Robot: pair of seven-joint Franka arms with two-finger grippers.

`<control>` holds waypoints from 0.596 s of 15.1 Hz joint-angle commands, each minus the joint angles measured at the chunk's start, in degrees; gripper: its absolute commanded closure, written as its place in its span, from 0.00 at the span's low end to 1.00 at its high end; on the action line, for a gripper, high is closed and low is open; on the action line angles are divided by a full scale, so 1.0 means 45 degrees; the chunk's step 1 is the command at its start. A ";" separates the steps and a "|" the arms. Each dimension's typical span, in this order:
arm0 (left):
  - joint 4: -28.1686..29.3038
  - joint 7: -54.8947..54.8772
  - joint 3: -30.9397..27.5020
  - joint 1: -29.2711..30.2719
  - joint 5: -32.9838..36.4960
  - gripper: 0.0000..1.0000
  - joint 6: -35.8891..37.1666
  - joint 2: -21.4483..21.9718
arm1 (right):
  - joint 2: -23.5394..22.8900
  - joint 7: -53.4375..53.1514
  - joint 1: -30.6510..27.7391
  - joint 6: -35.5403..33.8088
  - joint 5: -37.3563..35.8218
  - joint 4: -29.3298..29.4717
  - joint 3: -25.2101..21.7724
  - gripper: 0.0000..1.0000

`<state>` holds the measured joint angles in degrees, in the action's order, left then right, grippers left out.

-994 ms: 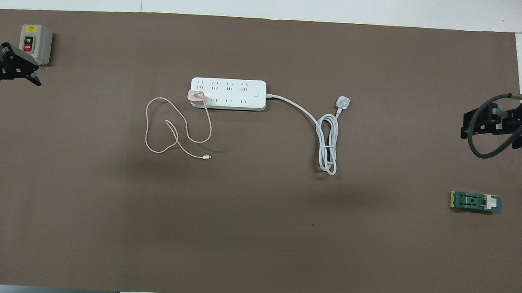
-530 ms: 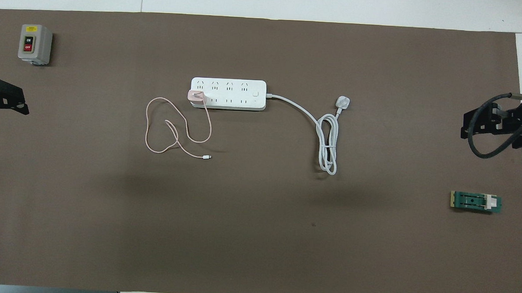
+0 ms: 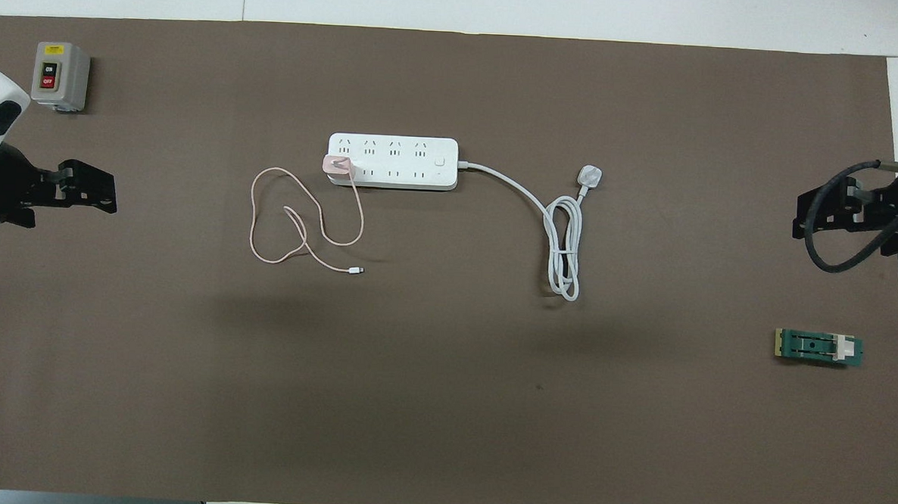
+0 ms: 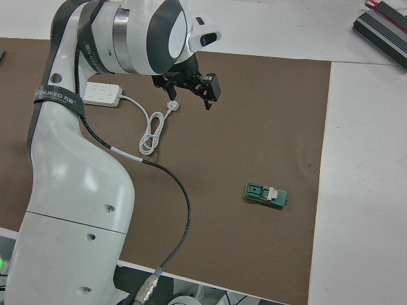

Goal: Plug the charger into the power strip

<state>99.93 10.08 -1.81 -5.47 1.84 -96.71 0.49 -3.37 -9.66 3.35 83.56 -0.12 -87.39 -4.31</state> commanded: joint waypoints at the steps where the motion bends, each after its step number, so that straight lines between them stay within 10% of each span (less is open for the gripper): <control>1: 0.0469 -0.1592 -0.0124 -0.0054 -0.0057 0.00 -0.0227 0.0536 | 0.0143 0.0213 -0.0197 -0.0150 -0.0169 -0.0072 0.0156 0.00; 9: 0.0313 -0.1925 -0.0085 -0.0093 -0.0057 0.00 0.0456 0.1044 | 0.0143 0.0194 -0.0197 -0.0150 -0.0169 -0.0052 0.0156 0.00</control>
<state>99.99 3.36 -1.97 -5.49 1.84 -95.18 3.49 -3.37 -9.66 3.35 83.56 -0.12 -87.39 -4.31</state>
